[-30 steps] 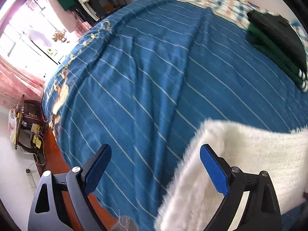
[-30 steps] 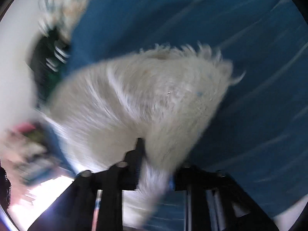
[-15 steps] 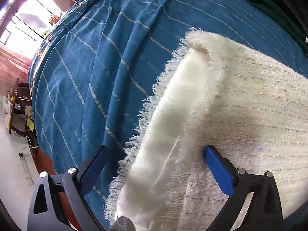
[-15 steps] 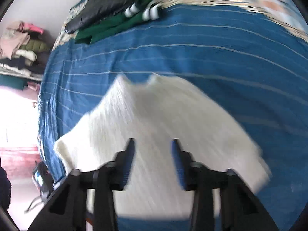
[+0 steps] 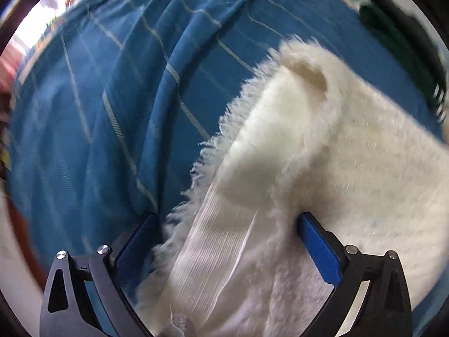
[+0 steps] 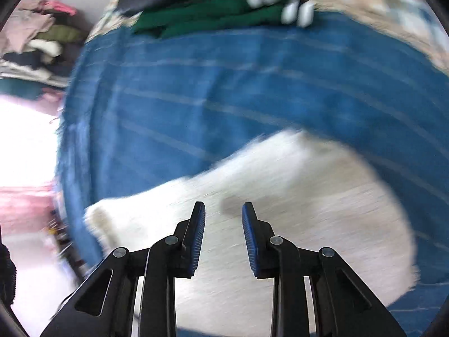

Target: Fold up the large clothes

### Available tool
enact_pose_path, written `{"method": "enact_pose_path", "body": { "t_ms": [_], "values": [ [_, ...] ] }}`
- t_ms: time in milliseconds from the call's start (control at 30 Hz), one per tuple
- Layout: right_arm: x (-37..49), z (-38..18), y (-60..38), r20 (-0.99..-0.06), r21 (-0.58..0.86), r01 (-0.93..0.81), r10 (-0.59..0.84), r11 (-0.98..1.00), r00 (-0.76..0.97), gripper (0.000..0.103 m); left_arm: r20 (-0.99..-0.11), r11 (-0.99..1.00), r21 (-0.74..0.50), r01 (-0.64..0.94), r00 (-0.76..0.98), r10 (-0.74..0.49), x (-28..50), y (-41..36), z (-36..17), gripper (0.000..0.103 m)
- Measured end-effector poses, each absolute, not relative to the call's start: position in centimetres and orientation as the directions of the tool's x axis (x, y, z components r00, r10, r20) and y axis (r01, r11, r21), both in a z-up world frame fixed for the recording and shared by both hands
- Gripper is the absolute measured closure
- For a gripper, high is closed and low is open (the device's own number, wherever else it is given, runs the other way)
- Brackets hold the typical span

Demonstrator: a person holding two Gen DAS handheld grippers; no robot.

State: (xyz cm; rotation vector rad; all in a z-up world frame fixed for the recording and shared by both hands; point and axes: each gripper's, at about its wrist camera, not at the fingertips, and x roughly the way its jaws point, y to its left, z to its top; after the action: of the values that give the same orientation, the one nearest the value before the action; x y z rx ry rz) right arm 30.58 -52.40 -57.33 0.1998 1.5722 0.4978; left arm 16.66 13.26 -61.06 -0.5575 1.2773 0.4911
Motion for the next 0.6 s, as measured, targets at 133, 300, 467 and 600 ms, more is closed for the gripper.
{"method": "enact_pose_path", "body": {
  "t_ms": [133, 300, 467, 600],
  "values": [
    [31.2, -63.2, -49.3, -0.939, 0.344, -0.197, 0.33, 0.918, -0.099, 0.074, -0.961, 0.768, -0.175, -0.616, 0.278, 0.004, 16.3, 14.1, -61.3, 0.0],
    [32.9, -61.3, -48.3, -0.95, 0.299, -0.15, 0.28, 0.942, -0.138, 0.074, -0.976, 0.777, -0.091, -0.623, 0.209, 0.053, 17.0, 14.3, -59.0, 0.0],
    [28.9, -56.4, -50.5, -0.894, 0.444, -0.179, 0.42, 0.878, -0.159, 0.074, -0.947, 0.789, 0.019, -0.615, 0.241, 0.21, 17.0, 12.4, -52.4, 0.0],
    [25.5, -63.1, -48.4, -0.916, 0.355, -0.228, 0.288, 0.907, -0.279, 0.074, -0.944, 0.802, 0.075, -0.593, 0.218, 0.249, 17.3, 9.8, -50.7, 0.0]
  ]
}}
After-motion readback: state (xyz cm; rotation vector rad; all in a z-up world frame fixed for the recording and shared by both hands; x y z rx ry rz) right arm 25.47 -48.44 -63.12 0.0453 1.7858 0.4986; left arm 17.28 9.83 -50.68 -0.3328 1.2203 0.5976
